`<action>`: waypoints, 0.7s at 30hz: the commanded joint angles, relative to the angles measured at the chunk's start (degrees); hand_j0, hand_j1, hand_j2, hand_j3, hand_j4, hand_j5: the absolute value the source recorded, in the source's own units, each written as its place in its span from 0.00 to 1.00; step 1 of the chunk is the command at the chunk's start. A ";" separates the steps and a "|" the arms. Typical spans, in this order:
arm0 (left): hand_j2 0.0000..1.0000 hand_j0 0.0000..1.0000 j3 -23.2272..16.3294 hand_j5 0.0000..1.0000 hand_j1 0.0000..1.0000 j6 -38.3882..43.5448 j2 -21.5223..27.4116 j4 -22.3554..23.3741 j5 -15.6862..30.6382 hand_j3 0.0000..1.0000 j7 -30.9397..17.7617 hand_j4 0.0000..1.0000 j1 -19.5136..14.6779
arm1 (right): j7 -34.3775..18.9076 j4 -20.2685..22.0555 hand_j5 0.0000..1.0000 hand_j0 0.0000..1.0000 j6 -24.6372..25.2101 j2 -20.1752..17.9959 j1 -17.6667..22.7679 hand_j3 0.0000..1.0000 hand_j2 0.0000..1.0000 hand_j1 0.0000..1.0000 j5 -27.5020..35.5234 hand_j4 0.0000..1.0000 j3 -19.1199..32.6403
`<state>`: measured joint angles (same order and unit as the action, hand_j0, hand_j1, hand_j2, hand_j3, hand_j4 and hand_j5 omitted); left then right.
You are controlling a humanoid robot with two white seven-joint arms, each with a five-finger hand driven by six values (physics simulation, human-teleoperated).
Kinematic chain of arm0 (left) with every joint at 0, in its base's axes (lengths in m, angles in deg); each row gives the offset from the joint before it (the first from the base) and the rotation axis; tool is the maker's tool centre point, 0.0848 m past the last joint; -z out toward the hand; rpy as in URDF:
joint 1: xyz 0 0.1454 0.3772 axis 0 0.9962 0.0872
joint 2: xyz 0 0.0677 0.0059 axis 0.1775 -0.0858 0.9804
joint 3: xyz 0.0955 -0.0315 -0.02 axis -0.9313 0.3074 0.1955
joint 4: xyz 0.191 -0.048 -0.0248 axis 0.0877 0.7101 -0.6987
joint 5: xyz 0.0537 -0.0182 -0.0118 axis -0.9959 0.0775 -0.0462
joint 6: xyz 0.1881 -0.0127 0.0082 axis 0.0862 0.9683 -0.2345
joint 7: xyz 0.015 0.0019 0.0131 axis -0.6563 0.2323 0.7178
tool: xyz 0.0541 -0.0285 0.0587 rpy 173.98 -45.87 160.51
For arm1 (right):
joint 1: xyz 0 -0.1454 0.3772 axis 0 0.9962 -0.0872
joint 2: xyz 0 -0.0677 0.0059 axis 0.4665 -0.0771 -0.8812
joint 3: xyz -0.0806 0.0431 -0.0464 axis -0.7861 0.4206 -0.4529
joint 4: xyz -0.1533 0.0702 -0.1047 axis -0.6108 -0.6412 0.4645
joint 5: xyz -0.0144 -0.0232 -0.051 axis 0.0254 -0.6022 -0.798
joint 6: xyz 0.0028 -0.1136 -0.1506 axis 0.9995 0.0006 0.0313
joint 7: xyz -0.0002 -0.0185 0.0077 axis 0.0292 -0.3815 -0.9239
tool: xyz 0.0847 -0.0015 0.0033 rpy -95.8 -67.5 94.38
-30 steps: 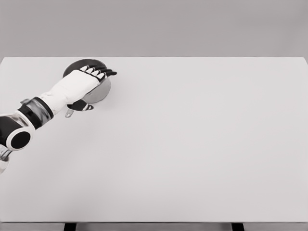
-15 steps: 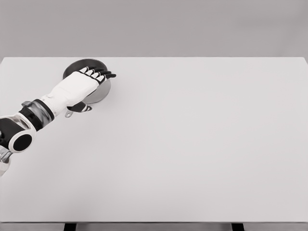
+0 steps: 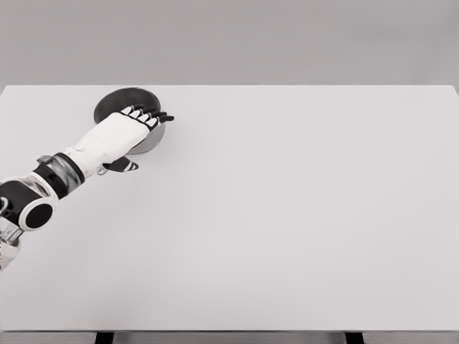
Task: Rotate pot handle
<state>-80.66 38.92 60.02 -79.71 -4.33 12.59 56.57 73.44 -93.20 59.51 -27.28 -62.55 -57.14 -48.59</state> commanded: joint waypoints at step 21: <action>1.00 1.00 -0.09 1.00 1.00 -0.03 -3.19 3.91 -1.17 1.00 0.02 1.00 -0.62 | -0.02 0.00 1.00 1.00 -0.02 -0.01 0.00 1.00 1.00 1.00 -0.03 1.00 0.01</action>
<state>-80.74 38.91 56.66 -75.88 -5.39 12.61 55.96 73.44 -93.20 59.51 -27.28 -62.55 -57.14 -48.59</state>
